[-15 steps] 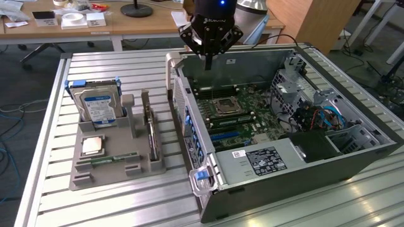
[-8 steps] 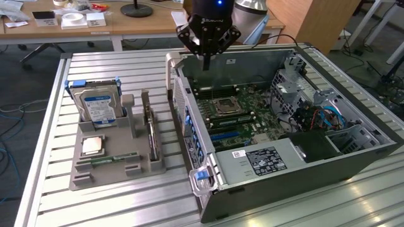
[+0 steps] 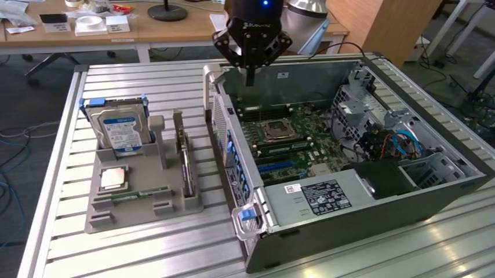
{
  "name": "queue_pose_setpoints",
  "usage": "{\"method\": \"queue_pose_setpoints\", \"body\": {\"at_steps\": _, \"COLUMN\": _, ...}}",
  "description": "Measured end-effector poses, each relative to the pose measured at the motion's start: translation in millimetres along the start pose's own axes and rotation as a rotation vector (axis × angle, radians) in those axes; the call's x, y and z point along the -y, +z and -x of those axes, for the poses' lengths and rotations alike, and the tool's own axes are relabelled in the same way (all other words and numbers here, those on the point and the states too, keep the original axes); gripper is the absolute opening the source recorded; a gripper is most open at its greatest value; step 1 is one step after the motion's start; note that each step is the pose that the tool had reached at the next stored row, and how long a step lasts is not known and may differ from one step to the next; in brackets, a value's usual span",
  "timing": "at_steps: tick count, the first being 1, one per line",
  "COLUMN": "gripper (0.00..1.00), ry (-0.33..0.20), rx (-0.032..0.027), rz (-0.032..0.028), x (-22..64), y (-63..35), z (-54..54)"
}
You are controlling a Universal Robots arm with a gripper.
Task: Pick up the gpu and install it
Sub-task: 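Reach for the gpu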
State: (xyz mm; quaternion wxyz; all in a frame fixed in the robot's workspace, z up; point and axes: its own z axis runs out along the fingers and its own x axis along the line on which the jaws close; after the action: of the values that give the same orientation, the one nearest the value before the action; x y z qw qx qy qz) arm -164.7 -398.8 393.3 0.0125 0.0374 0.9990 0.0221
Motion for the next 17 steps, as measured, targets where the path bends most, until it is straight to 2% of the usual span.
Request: {"method": "queue_pose_setpoints", "body": {"at_steps": 17, "gripper": 0.11, "ry": 0.0, "rx": 0.0, "rz": 0.0001, "x": 0.9, "y": -0.3, "z": -12.4}}
